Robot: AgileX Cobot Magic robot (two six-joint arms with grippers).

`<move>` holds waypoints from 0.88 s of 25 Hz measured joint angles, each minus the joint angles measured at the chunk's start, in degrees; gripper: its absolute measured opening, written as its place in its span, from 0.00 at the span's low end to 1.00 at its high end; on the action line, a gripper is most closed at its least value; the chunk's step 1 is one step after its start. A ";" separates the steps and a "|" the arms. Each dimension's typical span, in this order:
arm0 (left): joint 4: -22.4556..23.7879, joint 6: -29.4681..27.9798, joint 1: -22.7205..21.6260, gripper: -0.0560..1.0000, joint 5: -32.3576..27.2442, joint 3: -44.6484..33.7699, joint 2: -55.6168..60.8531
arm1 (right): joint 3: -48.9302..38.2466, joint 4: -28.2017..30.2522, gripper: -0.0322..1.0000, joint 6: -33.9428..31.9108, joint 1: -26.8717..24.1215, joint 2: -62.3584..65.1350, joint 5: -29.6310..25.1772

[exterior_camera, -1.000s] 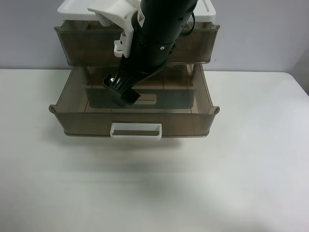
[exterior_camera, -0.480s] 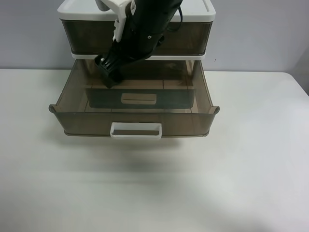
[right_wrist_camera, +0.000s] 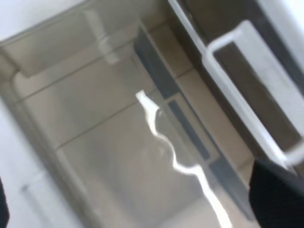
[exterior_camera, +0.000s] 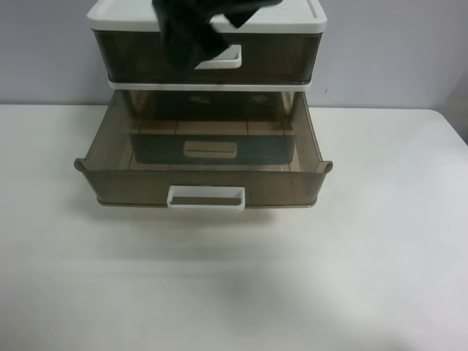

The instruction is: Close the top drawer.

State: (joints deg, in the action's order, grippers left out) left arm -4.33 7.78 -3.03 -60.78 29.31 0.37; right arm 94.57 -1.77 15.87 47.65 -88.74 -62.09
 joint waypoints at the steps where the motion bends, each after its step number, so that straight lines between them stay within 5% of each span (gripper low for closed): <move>1: 0.00 0.00 0.00 0.99 0.00 0.00 0.00 | 0.00 0.00 0.99 0.00 0.00 1.84 -2.65; 8: 0.00 0.00 0.00 0.99 0.00 0.00 0.00 | -5.04 1.77 0.99 -3.95 0.00 15.54 -7.29; 22: 0.00 0.00 0.00 0.99 0.00 0.00 0.00 | -37.58 5.84 0.99 -7.98 -2.19 51.84 -7.56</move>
State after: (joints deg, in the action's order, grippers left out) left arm -4.33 7.78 -3.03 -60.78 29.31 0.37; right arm 56.99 4.07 7.88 45.45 -36.90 -69.65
